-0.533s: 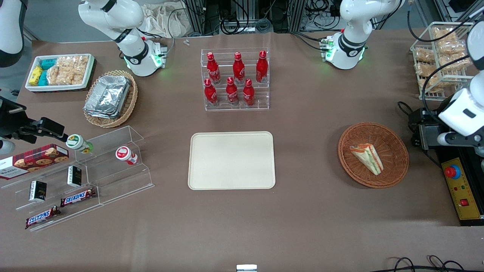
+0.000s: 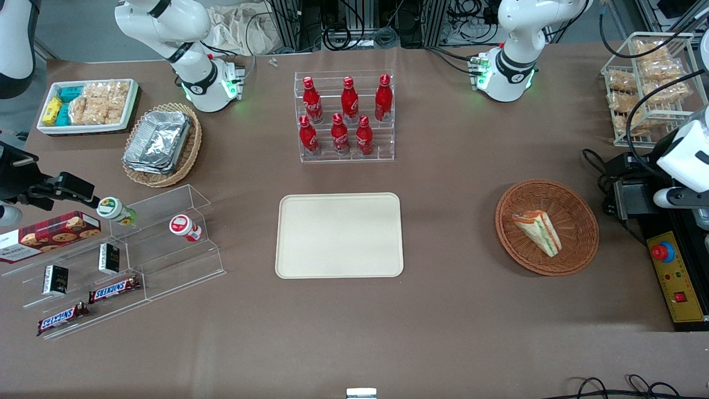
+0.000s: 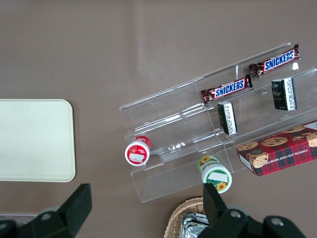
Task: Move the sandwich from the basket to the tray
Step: 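Move the left gripper over the wicker basket toward the sandwich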
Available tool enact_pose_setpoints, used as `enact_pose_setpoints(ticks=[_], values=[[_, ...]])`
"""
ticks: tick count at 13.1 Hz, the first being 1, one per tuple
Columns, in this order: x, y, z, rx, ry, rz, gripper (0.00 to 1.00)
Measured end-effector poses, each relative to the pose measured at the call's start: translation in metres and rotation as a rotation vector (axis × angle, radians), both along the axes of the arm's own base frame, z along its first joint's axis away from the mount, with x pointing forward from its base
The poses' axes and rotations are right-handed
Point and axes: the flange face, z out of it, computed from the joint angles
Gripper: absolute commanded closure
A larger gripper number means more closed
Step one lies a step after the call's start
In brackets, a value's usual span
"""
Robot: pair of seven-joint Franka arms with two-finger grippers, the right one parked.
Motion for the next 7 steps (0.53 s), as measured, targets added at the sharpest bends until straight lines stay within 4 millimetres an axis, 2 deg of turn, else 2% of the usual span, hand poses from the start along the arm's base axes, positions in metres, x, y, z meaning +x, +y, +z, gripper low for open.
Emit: enact_pose_setpoints(ticks=[2,3,7], values=[[0.001,0.004,-0.019,0.001,0.023,0.01,0.0],[0.003,0.008,-0.036,-0.004,0.027,0.02,0.0],[0.007,0.025,-0.128,-0.037,0.004,0.141,0.01]])
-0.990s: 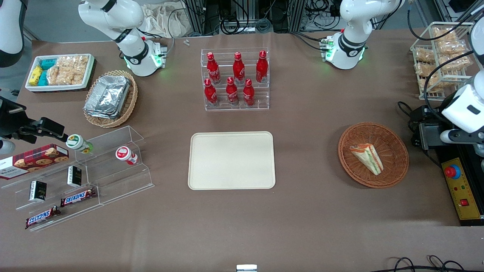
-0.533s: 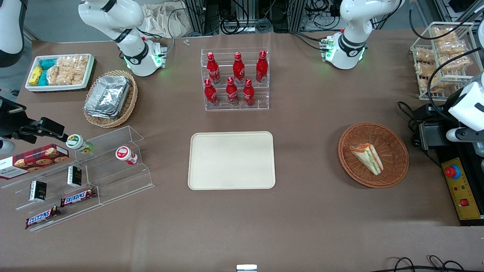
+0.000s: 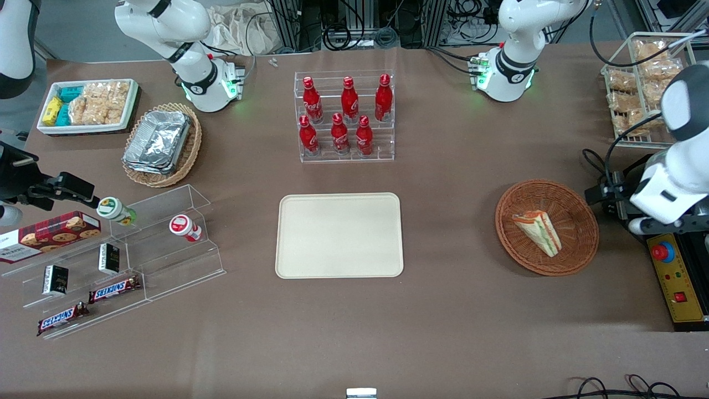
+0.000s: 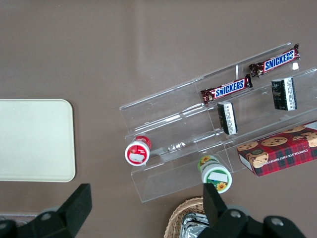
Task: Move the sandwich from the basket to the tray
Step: 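Move the left gripper over the wicker basket toward the sandwich, then lower the left gripper and grasp the wrapped sandwich in the basket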
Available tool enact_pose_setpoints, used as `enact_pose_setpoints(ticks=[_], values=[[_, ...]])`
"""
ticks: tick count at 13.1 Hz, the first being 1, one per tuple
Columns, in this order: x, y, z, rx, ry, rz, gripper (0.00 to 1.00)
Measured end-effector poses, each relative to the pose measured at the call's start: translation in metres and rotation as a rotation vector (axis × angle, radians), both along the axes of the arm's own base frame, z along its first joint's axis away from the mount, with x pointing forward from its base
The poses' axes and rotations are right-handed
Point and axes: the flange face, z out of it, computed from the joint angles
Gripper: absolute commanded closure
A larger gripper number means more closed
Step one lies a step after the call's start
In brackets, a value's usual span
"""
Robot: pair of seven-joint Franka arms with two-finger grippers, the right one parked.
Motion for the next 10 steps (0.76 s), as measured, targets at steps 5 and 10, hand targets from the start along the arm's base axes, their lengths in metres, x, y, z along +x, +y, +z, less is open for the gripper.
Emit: enact_pose_setpoints(ticks=[5,10], values=[[0.0,-0.009,-0.094,-0.007,-0.015,0.283,0.01],[-0.002,-0.016,-0.169,-0.038,-0.031,0.425,0.01]])
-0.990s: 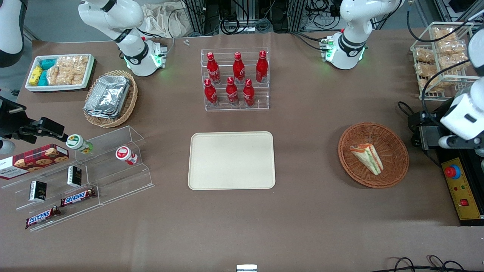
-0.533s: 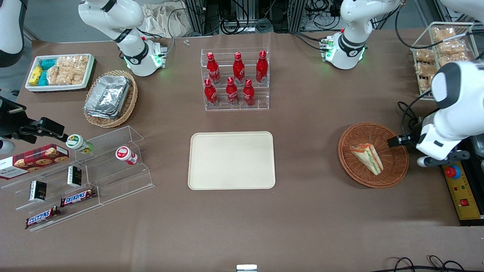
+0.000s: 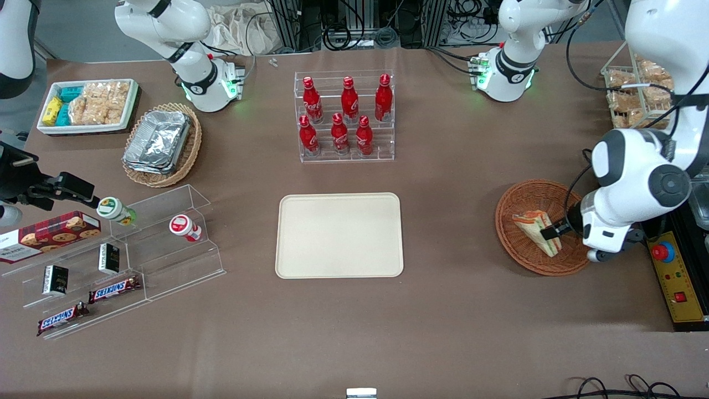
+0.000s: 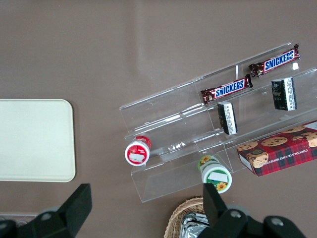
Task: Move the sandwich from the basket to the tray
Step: 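Lower the left gripper and grasp the wrapped sandwich in the basket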
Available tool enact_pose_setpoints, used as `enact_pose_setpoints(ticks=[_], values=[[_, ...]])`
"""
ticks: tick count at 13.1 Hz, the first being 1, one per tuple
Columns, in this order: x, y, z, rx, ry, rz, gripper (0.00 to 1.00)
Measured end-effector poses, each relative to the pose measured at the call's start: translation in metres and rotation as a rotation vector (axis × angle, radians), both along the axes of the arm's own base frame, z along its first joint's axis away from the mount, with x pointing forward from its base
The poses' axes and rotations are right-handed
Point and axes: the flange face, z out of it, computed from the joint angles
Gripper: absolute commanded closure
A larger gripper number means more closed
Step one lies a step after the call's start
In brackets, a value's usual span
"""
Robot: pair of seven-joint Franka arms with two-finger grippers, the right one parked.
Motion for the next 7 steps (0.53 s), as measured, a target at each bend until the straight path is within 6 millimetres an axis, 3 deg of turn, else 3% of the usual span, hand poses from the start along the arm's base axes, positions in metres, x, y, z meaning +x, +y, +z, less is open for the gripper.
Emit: enact_pose_setpoints(ticks=[4,7], values=[[-0.012,-0.004,-0.033,-0.013,-0.028,0.022,0.01],[-0.019,-0.006,-0.049,-0.02,-0.031,0.024,0.1]])
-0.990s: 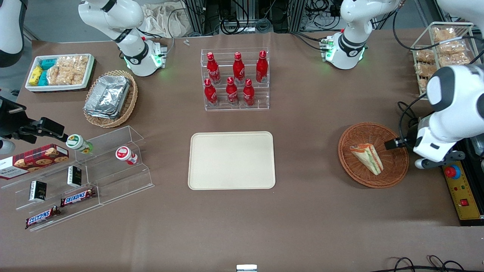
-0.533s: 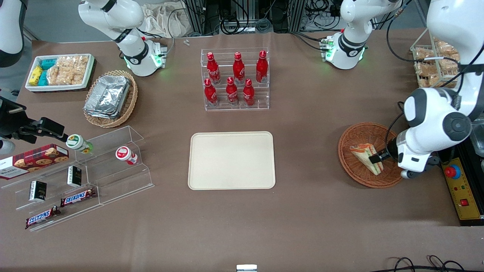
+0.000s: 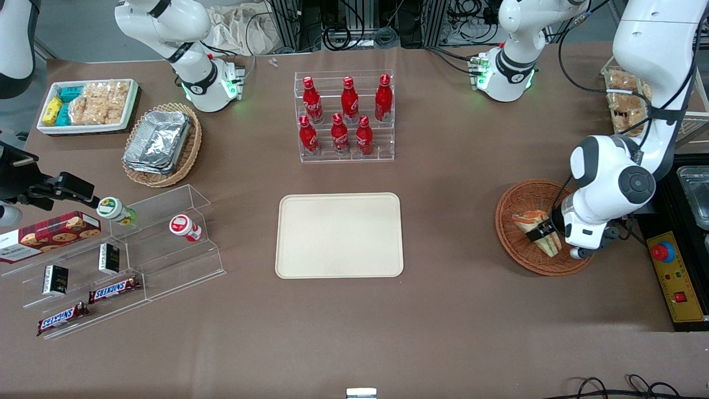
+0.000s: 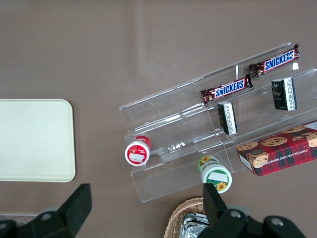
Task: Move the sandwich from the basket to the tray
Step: 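Lower the left gripper and grasp the wrapped sandwich in the basket, then lift the sandwich out of the basket and carry it toward the tray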
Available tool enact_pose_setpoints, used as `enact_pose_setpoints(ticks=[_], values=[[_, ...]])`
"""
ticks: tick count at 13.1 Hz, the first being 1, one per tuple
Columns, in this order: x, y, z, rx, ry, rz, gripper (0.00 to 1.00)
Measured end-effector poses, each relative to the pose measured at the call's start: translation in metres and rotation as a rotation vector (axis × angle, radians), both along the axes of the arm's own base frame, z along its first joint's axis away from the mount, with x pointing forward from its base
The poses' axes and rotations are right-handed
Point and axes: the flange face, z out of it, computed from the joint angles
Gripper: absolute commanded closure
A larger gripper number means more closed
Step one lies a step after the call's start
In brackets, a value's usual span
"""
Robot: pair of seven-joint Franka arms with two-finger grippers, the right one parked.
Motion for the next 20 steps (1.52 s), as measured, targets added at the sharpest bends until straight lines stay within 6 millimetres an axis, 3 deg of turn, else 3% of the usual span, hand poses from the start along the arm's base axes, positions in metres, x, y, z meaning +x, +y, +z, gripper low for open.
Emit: enact_pose_setpoints(ticks=[1,3,7,10,13,18,20], values=[[0.0,0.0,-0.004,-0.003,0.001,0.001,0.18],[0.0,0.0,-0.01,-0.007,0.001,0.003,0.44],[0.001,0.002,-0.009,0.014,-0.006,0.006,0.87],[0.005,0.001,0.014,0.051,0.01,-0.004,0.9],[0.01,-0.019,0.073,0.091,0.071,-0.035,0.9],[0.028,-0.058,0.213,0.125,0.097,-0.08,0.9],[0.033,-0.066,0.259,0.11,0.07,-0.087,0.9]])
